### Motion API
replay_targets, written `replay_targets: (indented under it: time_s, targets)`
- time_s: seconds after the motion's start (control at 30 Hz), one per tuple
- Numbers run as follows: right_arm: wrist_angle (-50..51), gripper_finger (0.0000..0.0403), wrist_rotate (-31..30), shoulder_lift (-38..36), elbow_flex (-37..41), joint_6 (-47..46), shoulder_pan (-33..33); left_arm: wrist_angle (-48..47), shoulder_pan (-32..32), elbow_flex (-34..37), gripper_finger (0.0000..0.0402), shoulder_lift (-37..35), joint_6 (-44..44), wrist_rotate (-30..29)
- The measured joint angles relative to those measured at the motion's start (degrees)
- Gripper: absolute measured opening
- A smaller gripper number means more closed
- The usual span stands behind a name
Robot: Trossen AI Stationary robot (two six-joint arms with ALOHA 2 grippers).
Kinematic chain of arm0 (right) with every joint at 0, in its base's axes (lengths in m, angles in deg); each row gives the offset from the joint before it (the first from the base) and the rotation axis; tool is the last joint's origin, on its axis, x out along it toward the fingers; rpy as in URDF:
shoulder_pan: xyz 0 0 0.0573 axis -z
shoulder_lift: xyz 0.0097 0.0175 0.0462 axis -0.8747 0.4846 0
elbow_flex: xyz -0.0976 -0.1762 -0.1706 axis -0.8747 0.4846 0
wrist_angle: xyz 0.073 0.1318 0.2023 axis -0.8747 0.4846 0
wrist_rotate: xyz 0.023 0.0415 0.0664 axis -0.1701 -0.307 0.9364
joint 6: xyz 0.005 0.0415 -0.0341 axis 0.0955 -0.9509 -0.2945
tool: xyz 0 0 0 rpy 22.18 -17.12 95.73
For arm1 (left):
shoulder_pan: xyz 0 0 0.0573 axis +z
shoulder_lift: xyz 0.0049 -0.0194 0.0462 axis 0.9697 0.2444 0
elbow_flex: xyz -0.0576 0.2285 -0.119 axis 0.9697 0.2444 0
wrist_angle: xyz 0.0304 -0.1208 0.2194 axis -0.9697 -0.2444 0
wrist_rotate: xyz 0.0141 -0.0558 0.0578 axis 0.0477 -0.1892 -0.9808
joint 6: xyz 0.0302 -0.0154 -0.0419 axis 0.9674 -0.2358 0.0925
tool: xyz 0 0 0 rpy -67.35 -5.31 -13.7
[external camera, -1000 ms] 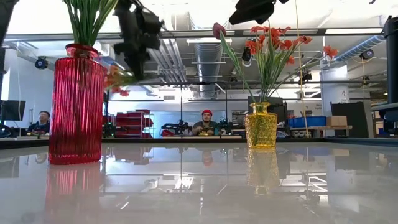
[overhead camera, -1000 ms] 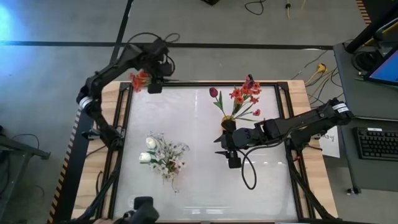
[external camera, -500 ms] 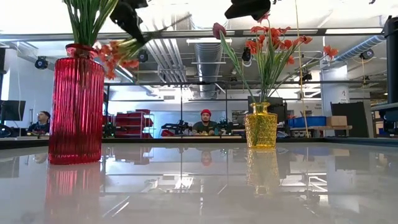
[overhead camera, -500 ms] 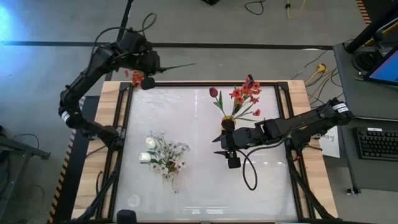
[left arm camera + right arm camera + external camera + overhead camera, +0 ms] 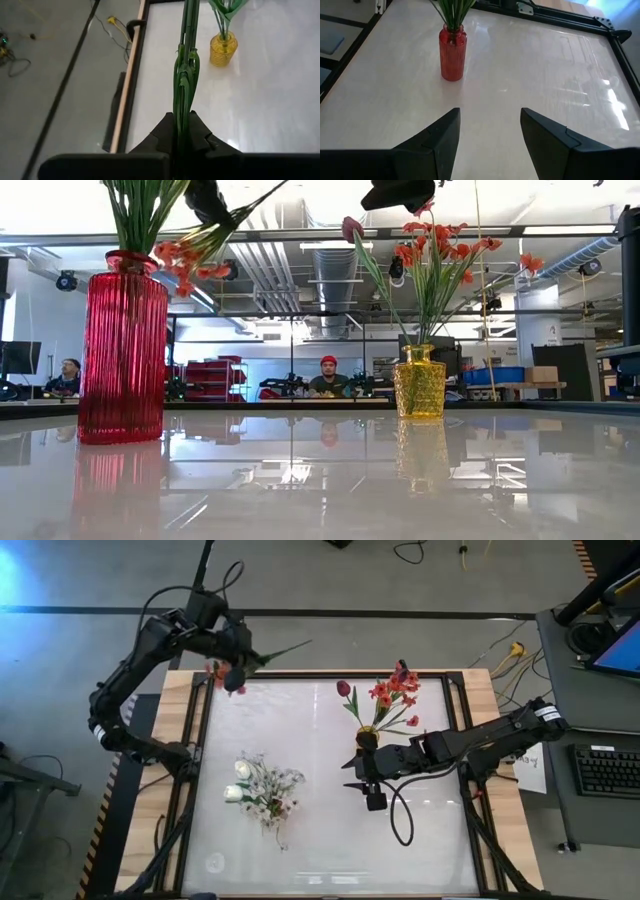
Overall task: Sort flowers into vase by color
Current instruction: Put the orange flowers into the yellow vase
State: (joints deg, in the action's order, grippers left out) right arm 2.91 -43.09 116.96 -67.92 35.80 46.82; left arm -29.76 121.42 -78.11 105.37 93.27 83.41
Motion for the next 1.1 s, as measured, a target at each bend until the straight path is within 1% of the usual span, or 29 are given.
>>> replay_targets:
  time_s: [0.3, 0.57, 0.63, 0.77, 0.83, 0.97, 1.1]
  targets:
    - [-0.6, 0.0201, 0.0, 0.0, 0.0, 1.3, 0.0, -0.3, 0.0, 4.6, 0.0000, 0.0, -6.2, 0.0]
    - [-5.7, 0.0201, -0.7, 0.0, 0.0, 6.8, 0.0, -0.4, 0.0, 9.5, 0.0000, 0.0, -9.0, -0.1]
    - [-7.9, 0.0201, -2.4, 0.0, 0.0, 9.4, 0.0, -0.5, 0.0, 11.0, 0.0000, 0.0, -9.6, -0.1]
    - [-12.9, 0.0201, -11.1, 0.0, 0.0, 16.0, 0.1, -0.4, 0.0, 13.7, 0.0000, 0.0, -10.5, -0.1]
    - [-15.8, 0.0201, -13.9, 0.0, 0.0, 20.2, 0.6, 0.0, 0.0, 14.9, 0.0000, 0.0, -10.9, -0.2]
    - [-21.9, 0.0201, -14.0, 0.0, 0.0, 26.4, 2.8, 1.8, 0.0, 16.0, 0.0000, 0.0, -11.0, -0.2]
    - [-25.8, 0.0201, -14.0, 0.0, 0.0, 30.2, 5.4, 2.4, 0.0, 15.8, 0.0000, 0.0, -11.7, -0.2]
